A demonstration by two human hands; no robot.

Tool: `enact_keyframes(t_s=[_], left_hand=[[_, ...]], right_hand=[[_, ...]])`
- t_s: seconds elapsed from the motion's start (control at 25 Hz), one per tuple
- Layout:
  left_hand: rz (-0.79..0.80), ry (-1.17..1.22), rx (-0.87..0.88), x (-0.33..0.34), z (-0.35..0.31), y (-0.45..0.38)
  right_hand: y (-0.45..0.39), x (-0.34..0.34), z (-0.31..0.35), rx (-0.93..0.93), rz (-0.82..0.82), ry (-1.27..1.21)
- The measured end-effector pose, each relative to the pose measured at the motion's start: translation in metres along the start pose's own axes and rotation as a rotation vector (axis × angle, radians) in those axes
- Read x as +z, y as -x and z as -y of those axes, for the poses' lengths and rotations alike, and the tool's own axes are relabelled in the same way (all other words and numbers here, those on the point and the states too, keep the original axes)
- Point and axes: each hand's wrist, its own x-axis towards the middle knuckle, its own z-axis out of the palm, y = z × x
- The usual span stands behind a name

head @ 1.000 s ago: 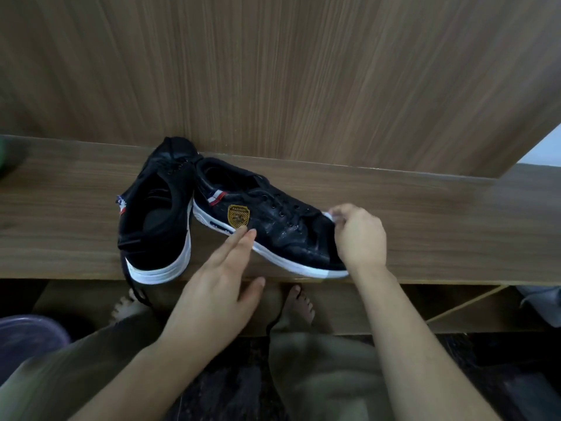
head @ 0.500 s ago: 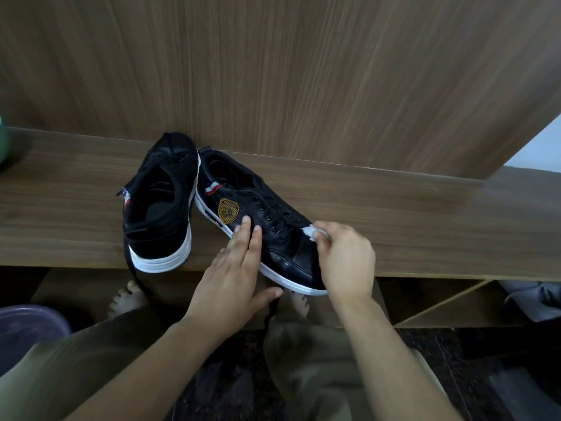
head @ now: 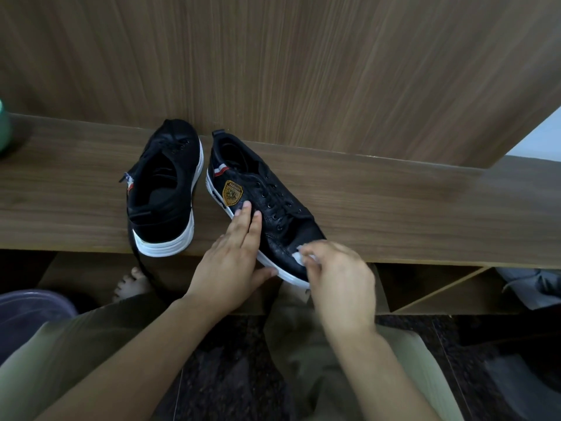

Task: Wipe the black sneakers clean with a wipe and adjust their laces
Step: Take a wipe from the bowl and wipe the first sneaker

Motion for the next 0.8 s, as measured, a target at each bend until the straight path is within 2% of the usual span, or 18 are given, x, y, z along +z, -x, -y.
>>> enact_keyframes(t_s=[0.12, 0.32, 0.44, 0.56, 0.68, 0.8], left_hand=[[0.019, -0.008, 0.002, -0.002, 0.0, -0.002], [0.021, -0.008, 0.0, -0.002, 0.001, -0.001], [0.015, -0.02, 0.0, -0.002, 0.001, 0.001], [0.031, -0.025, -0.004, -0.002, 0.002, 0.0], [0.03, -0.041, -0.015, -0.004, 0.001, -0.001], [0.057, -0.054, -0.028, -0.004, 0.001, -0.001]], right_hand=[[0.017, -0.01, -0.012, 0.118, -0.032, -0.017], [0.021, 0.01, 0.014, -0.167, 0.088, 0.153], [0.021, 0.009, 0.013, -0.153, 0.087, 0.167], [0.015, -0.008, -0.01, 0.115, 0.042, 0.013], [0.004, -0.009, -0.038, 0.506, 0.055, -0.394], [-0.014, -0.001, -0.048, 0.732, 0.024, -0.772]])
